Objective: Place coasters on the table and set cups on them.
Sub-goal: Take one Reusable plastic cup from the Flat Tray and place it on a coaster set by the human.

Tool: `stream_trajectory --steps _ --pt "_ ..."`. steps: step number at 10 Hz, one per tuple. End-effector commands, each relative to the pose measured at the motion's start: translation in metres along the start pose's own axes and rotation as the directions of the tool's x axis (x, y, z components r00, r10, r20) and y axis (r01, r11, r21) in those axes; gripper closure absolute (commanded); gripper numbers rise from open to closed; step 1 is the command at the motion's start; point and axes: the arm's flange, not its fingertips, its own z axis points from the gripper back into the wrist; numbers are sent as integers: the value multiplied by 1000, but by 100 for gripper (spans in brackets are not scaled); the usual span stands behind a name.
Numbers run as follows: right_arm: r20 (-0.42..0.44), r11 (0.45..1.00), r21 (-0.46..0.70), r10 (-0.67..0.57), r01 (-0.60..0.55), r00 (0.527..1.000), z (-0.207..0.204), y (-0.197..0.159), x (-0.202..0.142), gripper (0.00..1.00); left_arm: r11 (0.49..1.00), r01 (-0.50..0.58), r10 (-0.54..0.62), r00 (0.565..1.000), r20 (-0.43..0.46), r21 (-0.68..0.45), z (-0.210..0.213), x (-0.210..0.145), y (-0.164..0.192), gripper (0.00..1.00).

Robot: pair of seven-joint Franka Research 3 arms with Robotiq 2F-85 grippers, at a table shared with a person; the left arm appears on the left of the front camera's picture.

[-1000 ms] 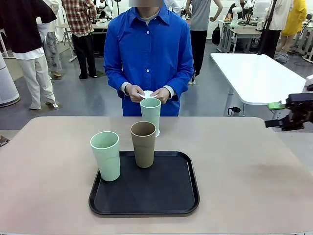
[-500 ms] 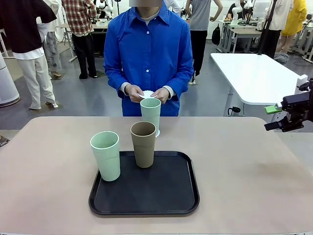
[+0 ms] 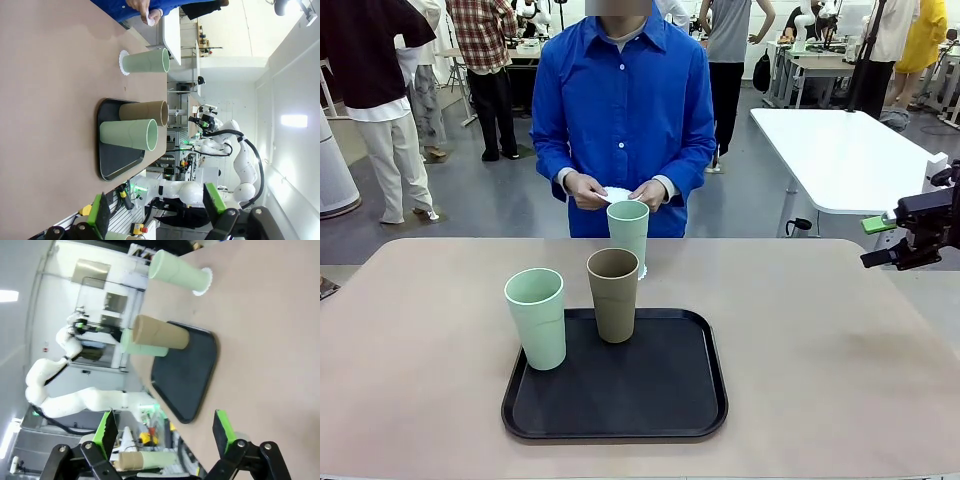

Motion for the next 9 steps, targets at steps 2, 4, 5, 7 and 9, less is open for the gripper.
stream_trajectory --steps 2,4,5,7,9 --pt "21 964 237 -130 121 991 54 -7 12 0 1000 2 -2 1000 2 -11 1 -1 -1 0" --pt "32 959 229 -180 168 983 61 -22 8 0 1000 2 -2 1000 2 -11 1 -1 -1 0" --pt "27 960 220 -181 171 983 58 -22 10 0 1000 2 -2 1000 2 -11 1 -1 -1 0" --pt "26 963 222 -160 151 987 67 -25 -2 0 1000 2 -2 1000 2 -11 1 -1 -1 0" --pt "26 963 222 -160 151 987 67 -25 -2 0 1000 2 -2 1000 2 -11 1 -1 -1 0"
